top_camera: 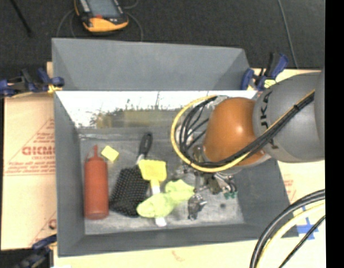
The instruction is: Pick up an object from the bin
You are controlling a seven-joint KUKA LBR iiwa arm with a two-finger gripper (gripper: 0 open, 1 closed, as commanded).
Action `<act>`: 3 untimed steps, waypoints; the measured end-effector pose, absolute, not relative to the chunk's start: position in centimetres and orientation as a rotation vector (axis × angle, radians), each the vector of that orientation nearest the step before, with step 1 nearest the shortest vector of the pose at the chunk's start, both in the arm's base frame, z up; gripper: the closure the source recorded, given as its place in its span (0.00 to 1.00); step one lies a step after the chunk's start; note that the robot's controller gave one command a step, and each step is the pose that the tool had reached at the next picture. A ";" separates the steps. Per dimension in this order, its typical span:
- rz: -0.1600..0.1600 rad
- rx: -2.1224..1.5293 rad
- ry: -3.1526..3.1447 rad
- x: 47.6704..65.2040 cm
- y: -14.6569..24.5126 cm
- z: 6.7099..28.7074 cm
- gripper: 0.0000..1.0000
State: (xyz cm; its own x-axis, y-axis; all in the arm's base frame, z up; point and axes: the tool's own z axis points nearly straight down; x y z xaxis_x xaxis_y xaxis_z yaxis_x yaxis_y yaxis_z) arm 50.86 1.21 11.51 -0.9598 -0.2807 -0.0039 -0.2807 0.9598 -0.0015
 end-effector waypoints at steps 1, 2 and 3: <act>0.000 -0.200 3.128 50.0 3.8 7.0 0.00; 0.001 -0.666 3.070 51.7 3.0 7.3 1.00; 0.001 -0.667 3.069 51.7 3.0 7.3 1.00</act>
Offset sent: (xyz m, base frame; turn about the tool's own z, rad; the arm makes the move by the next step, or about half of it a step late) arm 0.0066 0.0179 -0.0451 -0.1429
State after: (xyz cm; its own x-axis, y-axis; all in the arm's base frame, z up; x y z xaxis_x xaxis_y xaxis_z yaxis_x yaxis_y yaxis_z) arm 51.67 3.01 7.29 -0.9098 -0.4149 -0.0007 -0.4149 0.9098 0.0004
